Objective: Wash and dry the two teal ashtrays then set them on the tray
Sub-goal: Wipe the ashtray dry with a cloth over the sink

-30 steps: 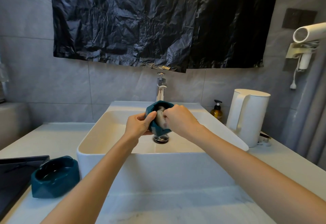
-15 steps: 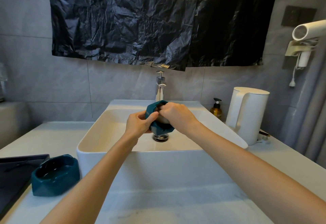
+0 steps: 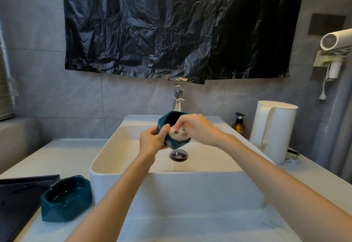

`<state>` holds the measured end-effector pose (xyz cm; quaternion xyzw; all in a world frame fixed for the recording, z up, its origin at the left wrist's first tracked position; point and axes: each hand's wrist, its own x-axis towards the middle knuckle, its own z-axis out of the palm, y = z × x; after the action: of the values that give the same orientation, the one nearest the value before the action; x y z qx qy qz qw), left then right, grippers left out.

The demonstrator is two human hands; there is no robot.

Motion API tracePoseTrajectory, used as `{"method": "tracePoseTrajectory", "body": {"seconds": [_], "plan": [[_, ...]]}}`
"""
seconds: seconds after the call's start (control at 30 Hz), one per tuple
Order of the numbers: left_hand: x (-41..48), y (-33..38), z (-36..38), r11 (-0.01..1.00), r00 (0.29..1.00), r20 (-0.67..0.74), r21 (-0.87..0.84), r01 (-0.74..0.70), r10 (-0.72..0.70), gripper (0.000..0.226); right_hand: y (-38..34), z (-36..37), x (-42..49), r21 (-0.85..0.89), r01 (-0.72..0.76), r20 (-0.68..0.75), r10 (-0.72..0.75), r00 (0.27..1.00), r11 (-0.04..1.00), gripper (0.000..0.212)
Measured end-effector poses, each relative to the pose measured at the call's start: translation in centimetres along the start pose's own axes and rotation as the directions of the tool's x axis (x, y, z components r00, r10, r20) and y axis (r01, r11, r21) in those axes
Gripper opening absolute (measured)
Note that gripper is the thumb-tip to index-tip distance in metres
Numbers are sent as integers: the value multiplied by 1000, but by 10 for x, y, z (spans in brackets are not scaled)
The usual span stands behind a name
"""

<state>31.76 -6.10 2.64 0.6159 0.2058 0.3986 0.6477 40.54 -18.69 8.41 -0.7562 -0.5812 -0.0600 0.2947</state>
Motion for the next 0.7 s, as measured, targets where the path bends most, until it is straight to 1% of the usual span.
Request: {"method": "tracePoseTrajectory", "body": {"seconds": [0.07, 0.1, 0.17, 0.23, 0.27, 0.3, 0.33, 0.37, 0.4, 0.43, 0.47, 0.5, 0.53, 0.57, 0.63, 0.7], "plan": [[0, 1, -1, 999, 999, 3, -39, 38, -38, 16, 0, -14, -2, 129, -16, -145, 35, 989, 991, 39], [0, 2, -1, 998, 998, 8, -38, 55, -55, 18, 2, -21, -2, 174, -24, -232, 65, 971, 984, 37], [0, 1, -1, 997, 997, 26, -2, 75, -75, 23, 8, -34, 0, 239, -61, -398, 155, 904, 969, 32], [-1, 0, -1, 995, 996, 45, 57, 76, -79, 27, 16, -40, 2, 260, -110, -531, 238, 813, 959, 28], [-1, -1, 0, 993, 995, 57, 92, 71, -76, 29, 18, -41, 3, 248, -126, -586, 252, 770, 961, 27], [-1, -1, 1, 990, 995, 70, 126, 61, -71, 32, 18, -39, 2, 224, -125, -630, 242, 738, 966, 27], [-1, -2, 2, 987, 995, 84, 154, 49, -62, 33, 17, -35, 2, 183, -106, -649, 201, 734, 977, 28], [-2, -2, 3, 984, 994, 96, 172, 37, -54, 33, 16, -29, 2, 124, -71, -628, 134, 767, 990, 29], [-2, -3, 3, 983, 994, 102, 179, 28, -47, 32, 17, -21, 3, 72, -22, -552, 58, 832, 997, 31], [-3, -2, 2, 984, 993, 107, 175, 21, -41, 30, 19, -12, 2, 46, 18, -421, 4, 907, 999, 33], [-3, -3, 1, 985, 994, 107, 169, 14, -32, 28, 21, -4, 2, 43, 29, -259, -17, 966, 999, 35], [-3, -4, 0, 985, 994, 104, 171, 4, -22, 28, 23, 2, 0, 34, 20, -116, -16, 993, 999, 39], [-2, -4, -1, 983, 995, 103, 183, -8, -11, 28, 25, 6, -1, -5, 9, -28, -9, 1000, 1000, 44], [-2, -4, -1, 980, 995, 104, 196, -16, -4, 29, 26, 6, -2, -70, 7, 1, -7, 1000, 998, 47], [-4, -4, -1, 981, 994, 112, 194, -23, 1, 28, 28, 3, -3, -192, 44, -43, -54, 998, 980, 51], [-5, -3, 1, 982, 990, 141, 186, -42, 16, 26, 29, 2, -2, -222, 104, -72, -122, 990, 970, 52]]}}
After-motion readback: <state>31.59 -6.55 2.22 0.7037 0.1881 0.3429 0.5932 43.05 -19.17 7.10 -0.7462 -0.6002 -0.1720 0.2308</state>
